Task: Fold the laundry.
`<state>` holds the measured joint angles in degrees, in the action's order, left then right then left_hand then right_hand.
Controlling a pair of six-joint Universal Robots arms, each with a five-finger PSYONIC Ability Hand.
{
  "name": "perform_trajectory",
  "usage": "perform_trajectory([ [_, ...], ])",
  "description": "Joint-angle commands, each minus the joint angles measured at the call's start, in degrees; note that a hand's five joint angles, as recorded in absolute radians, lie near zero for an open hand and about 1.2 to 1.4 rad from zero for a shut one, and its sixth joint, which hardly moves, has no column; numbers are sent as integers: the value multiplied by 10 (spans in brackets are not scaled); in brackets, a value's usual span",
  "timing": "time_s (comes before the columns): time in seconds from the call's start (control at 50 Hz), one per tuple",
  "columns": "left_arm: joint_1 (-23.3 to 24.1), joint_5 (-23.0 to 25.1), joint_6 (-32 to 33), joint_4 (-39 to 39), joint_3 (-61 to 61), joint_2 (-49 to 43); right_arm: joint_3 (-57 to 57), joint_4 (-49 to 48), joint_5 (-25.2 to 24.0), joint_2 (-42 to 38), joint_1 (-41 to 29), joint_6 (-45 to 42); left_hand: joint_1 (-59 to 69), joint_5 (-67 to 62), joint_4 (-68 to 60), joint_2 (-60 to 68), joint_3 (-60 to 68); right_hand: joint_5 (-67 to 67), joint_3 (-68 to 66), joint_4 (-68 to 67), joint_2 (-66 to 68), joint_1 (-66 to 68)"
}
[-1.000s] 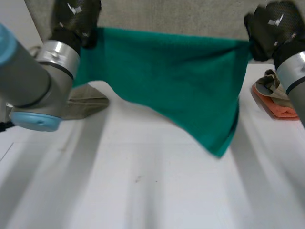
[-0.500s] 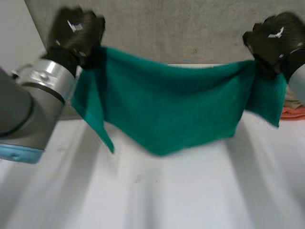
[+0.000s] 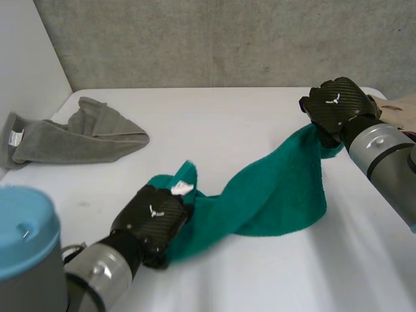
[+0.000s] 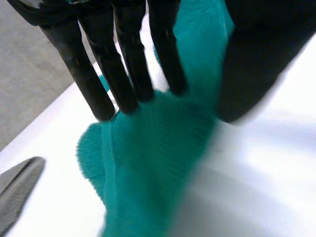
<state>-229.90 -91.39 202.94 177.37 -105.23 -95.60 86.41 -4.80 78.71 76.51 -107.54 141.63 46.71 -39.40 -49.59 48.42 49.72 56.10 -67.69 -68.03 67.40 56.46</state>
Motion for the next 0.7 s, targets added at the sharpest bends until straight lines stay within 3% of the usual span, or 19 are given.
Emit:
perform_trajectory([
  [0.02, -10, 2, 4, 9, 24, 36, 29, 0, -6, 28, -7, 1, -266, 292, 294, -283, -296, 139, -123, -120, 126, 235],
  [0.14, -64, 4, 0, 55, 76, 14, 42, -2, -7, 37, -16, 0, -257, 284, 286, -274, -287, 139, -123, -120, 126, 235],
  [0.3, -63, 4, 3, 75, 122, -124, 51, -2, -4, 39, -20, -4, -222, 249, 251, -239, -252, 139, -123, -120, 126, 235],
  [0.52, -56, 0, 2, 74, 141, -175, 53, -3, -4, 36, -19, -6, -210, 237, 239, -227, -240, 139, -123, -120, 126, 235],
  [0.7, -51, -27, 6, 74, 189, -238, 59, -4, -1, 27, -19, -9, -9, 36, 37, -26, -39, 139, -123, -120, 126, 235],
])
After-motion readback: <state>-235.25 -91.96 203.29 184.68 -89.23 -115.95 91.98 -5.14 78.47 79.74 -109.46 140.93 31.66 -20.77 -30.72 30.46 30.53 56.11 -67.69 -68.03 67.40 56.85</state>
